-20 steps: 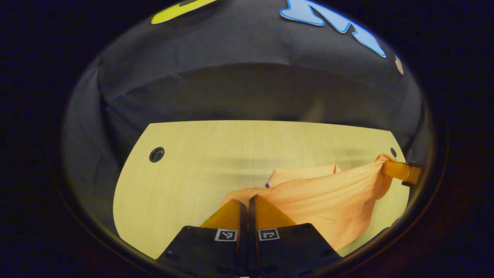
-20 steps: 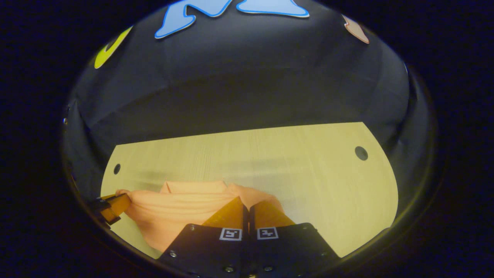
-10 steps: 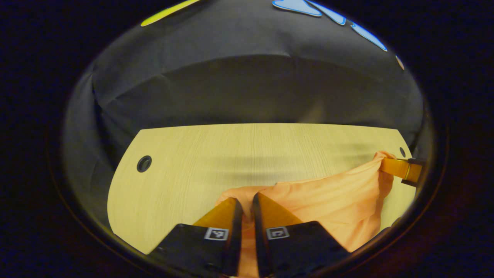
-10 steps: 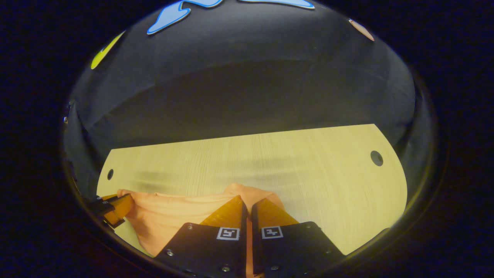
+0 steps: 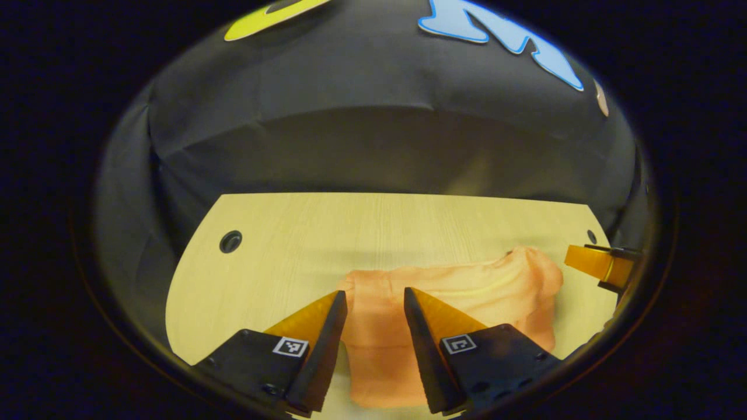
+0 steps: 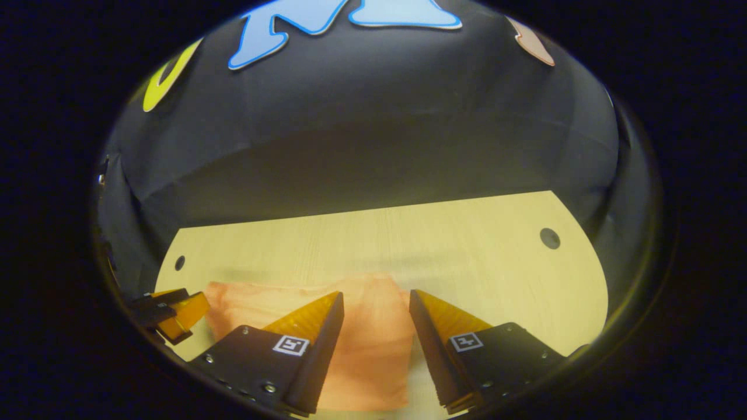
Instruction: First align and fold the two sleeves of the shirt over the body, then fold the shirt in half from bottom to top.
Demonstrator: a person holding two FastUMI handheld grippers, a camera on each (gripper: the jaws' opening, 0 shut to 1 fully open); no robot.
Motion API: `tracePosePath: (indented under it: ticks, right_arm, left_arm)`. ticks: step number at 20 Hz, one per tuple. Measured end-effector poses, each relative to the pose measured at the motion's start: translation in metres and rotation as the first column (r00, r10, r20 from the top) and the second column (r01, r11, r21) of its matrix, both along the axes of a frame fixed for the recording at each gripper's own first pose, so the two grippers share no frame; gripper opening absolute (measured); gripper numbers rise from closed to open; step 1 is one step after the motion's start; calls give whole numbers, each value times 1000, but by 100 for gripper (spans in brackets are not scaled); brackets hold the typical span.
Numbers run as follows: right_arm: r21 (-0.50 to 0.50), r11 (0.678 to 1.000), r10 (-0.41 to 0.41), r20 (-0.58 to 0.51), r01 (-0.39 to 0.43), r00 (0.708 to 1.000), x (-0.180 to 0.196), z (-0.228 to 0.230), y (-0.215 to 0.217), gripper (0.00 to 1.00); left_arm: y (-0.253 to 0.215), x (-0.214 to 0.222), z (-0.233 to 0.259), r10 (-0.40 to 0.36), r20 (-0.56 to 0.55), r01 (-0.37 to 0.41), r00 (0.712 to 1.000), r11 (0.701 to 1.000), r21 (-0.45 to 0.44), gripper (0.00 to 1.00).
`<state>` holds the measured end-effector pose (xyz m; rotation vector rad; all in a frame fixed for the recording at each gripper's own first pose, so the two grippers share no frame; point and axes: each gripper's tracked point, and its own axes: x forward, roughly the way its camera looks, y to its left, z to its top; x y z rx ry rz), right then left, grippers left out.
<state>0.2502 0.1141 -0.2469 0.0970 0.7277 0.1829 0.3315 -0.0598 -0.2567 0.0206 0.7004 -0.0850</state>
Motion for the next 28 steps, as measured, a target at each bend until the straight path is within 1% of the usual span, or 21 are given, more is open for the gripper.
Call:
tracePosePath:
  ticks: [1, 2, 3, 7, 11, 15, 18, 21, 24, 28]
  right_arm:
    - [3, 1000, 5, 11, -5, 1000, -12, 10, 0, 72]
    - [6, 1000, 7, 29, -7, 1000, -23, 21, -3, 72]
    - [10, 1000, 10, 48, -11, 999, -32, 33, -4, 72]
    - [16, 999, 35, 125, -37, 992, -78, 84, -8, 72]
    - [6, 999, 48, 216, -51, 975, -129, 130, -13, 72]
    - [-14, 997, 78, 281, -77, 956, -178, 159, -17, 72]
    - [-17, 996, 85, 317, -84, 945, -212, 170, -19, 72]
    - [-4, 997, 74, 331, -77, 941, -238, 169, -23, 72]
    - [-1, 998, 62, 334, -65, 941, -255, 163, -25, 72]
    - [19, 999, 41, 319, -50, 947, -273, 153, -30, 72]
  left_arm:
    - [0, -11, 12, -6, 12, 6, 1000, 1000, -10, 69]
    - [0, -22, 25, -11, 26, 12, 1000, 1000, -18, 70]
    - [0, -34, 37, -15, 42, 16, 999, 1000, -25, 69]
    - [-5, -91, 90, -25, 107, 31, 994, 998, -54, 67]
    - [-2, -152, 138, -37, 178, 47, 983, 997, -54, 68]
    - [-2, -211, 168, -47, 227, 60, 973, 997, -51, 67]
    - [7, -254, 179, -42, 251, 53, 967, 998, -36, 67]
    - [12, -290, 177, -28, 247, 41, 969, 998, -48, 67]
    - [13, -314, 166, -29, 238, 39, 971, 998, -39, 67]
    - [7, -334, 153, -63, 221, 70, 973, 997, -22, 67]
